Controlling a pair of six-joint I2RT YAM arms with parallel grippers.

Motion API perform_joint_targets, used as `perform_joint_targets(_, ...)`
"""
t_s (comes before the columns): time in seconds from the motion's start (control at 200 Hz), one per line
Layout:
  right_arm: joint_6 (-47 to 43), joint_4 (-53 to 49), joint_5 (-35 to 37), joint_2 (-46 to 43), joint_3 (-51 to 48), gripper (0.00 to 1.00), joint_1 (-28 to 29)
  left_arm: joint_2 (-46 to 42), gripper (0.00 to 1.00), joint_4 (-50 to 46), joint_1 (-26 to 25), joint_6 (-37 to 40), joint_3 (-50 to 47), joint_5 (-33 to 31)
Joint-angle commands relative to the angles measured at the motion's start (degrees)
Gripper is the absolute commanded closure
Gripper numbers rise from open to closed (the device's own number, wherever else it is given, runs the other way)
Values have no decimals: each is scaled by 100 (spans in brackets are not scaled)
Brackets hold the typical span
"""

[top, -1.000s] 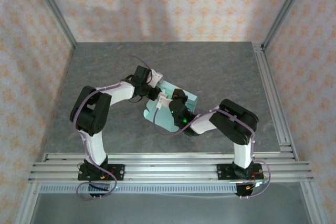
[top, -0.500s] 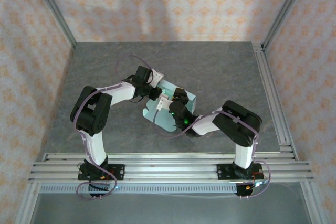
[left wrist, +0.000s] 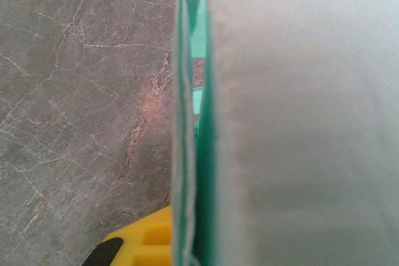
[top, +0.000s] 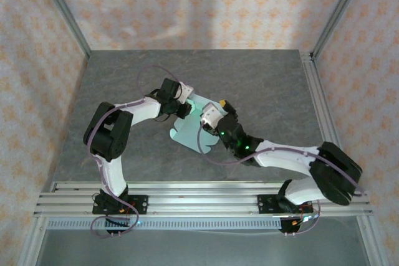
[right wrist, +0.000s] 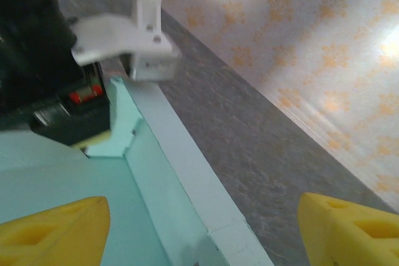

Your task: Fold the paper box

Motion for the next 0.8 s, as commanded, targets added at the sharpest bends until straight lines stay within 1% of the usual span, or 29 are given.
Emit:
perform_joint_targets(0.0, 1166, -749, -593, -329, 320, 21, -25, -109, 99, 51, -25, -122, -150, -252)
perform_joint_targets(0.08, 1657, -820, -823, -441, 507, 21, -176, -151, 99, 100, -49, -140, -212, -300)
perform_joint_targets(0.165, 2439, -1045, -1010, -470, 780, 21, -540, -230, 99, 89, -101, -97, -273, -389)
perform_joint_targets(0.28, 3470, -1743, -1050, -304, 1317, 21, -1062, -386, 99, 116, -165, -59, -403, -482)
perform_joint_targets(0.33, 3911, -2148, -1350, -150, 1607, 21, -1331, -439, 99, 115, -207, -59, -458, -563)
perform_joint_targets(0.42, 4833, -3202, -2232, 410, 2385, 21, -1890, -506, 98, 53, -319, -10, -506, -786)
perform_joint_targets(0.571, 5363, -4235, -3435, 1449, 3334, 21, -2352, -535, 97, 47, -551, 31, -565, -962)
perform_joint_targets(0.646, 5527, -4266, -4072, 1896, 3553, 22, -2482, -518, 97, 68, -638, -3, -592, -975)
perform_joint_targets(0.791, 5809, -3465, -4853, 2290, 3338, 22, -2583, -505, 97, 401, -672, -236, -762, -791)
